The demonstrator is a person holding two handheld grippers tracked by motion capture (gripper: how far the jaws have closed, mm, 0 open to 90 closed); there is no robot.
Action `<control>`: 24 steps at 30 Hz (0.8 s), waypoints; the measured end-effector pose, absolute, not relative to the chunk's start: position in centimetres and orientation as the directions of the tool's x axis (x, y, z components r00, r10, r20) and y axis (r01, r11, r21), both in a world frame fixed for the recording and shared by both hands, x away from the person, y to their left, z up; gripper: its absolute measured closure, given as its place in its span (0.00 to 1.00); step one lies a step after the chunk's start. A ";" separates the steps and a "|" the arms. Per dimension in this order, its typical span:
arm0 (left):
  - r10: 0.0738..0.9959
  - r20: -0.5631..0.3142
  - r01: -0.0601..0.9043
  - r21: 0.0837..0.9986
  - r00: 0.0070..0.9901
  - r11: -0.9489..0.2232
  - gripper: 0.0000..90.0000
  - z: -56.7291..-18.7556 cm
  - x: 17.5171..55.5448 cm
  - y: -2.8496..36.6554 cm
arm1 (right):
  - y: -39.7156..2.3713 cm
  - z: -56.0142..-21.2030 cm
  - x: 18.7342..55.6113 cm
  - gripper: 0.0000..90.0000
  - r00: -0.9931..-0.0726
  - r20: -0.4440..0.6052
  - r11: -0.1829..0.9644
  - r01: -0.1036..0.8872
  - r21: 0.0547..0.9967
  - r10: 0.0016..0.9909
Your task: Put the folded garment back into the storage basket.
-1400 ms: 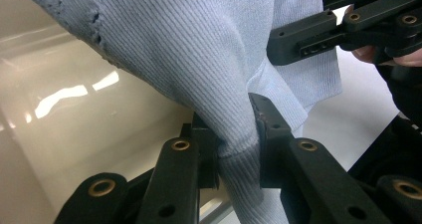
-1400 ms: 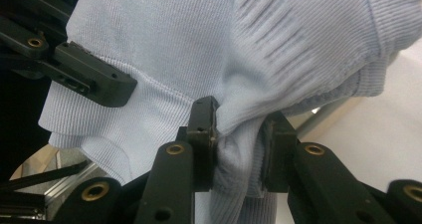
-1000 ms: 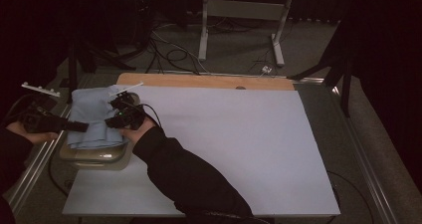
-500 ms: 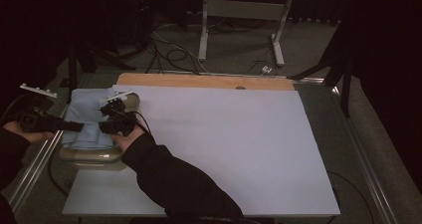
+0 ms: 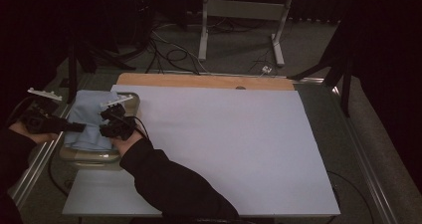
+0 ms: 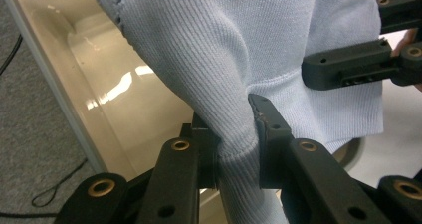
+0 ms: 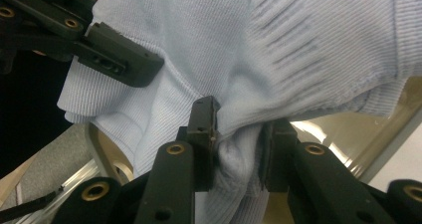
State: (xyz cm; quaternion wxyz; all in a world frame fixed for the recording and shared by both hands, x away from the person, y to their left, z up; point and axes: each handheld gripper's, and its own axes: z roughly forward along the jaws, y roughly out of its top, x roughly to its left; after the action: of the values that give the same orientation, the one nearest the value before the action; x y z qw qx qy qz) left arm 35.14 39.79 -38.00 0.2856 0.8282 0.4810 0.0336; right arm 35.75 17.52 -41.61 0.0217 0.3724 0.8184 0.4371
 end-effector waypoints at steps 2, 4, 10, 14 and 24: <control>0.820 -0.220 0.783 0.500 0.528 -0.370 0.85 -38.3 35.2 39.8 | 17.7 -41.9 35.7 0.80 -0.719 0.295 0.336 0.594 0.731 0.629; 0.826 -0.218 0.789 0.495 0.519 -0.365 0.85 -38.5 35.4 39.7 | 17.8 -42.2 35.7 0.80 -0.717 0.295 0.334 0.595 0.731 0.631; 0.833 -0.206 0.795 0.481 0.513 -0.370 0.85 -39.3 35.7 39.3 | 17.8 -43.0 36.0 0.80 -0.705 0.298 0.337 0.610 0.717 0.644; 0.844 -0.199 0.800 0.480 0.499 -0.360 0.84 -39.6 35.9 39.1 | 17.9 -43.3 36.3 0.80 -0.699 0.291 0.337 0.613 0.715 0.653; 0.864 -0.155 0.826 0.412 0.479 -0.384 0.79 -40.6 36.5 38.7 | 18.2 -44.3 36.4 0.75 -0.707 0.284 0.369 0.617 0.695 0.648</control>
State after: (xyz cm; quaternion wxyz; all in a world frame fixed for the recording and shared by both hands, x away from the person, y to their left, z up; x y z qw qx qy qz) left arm 36.50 38.70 -40.58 0.2218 0.8308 0.5086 0.0425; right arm 36.41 18.20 -44.28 0.0185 0.3824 0.8272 0.4113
